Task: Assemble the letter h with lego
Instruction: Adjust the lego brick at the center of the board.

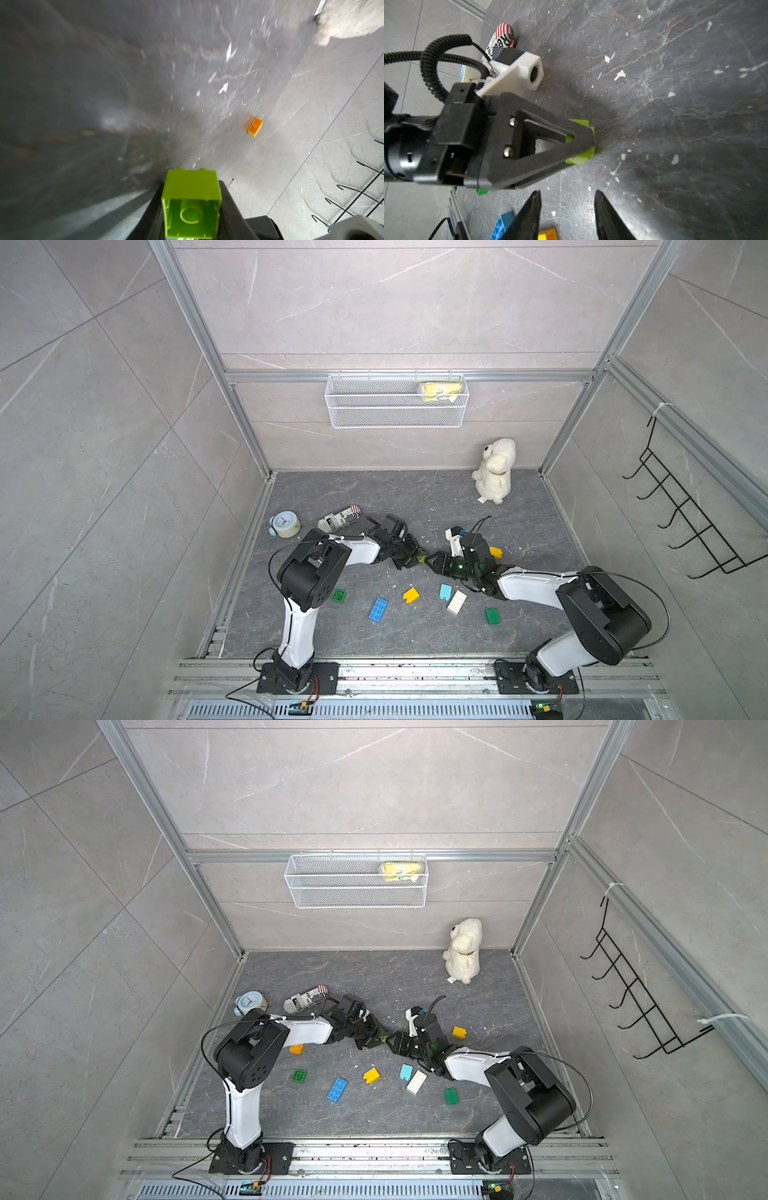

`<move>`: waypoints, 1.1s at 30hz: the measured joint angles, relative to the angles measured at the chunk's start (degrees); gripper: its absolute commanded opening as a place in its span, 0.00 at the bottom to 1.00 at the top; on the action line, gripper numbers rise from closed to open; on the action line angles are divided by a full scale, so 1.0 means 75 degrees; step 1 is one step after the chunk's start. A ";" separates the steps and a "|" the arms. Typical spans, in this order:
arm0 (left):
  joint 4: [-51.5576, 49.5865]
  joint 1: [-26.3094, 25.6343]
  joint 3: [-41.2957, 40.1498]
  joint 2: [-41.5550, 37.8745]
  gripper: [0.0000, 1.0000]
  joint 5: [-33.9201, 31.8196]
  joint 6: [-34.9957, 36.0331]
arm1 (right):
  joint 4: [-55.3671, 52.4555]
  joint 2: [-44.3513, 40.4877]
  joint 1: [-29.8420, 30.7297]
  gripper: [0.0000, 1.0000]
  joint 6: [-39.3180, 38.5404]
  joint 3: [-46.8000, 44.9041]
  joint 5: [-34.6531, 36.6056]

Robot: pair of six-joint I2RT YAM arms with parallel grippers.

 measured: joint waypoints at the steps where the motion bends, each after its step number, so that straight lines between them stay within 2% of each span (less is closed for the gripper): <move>1: 0.0032 -0.0047 0.0000 0.0000 0.23 -0.0073 -0.0082 | 0.0026 0.0015 0.0000 0.45 0.0000 0.0000 0.0000; 15: 0.0146 -0.0122 -0.0108 -0.0108 0.24 -0.0341 -0.0624 | 0.0548 0.0283 -0.0015 0.39 0.0000 -0.0079 0.0085; 33: 0.0411 -0.0554 -0.0189 -0.0440 0.26 -0.0443 -0.0938 | 0.1955 0.0117 -0.0026 0.34 0.0020 -0.0988 0.0434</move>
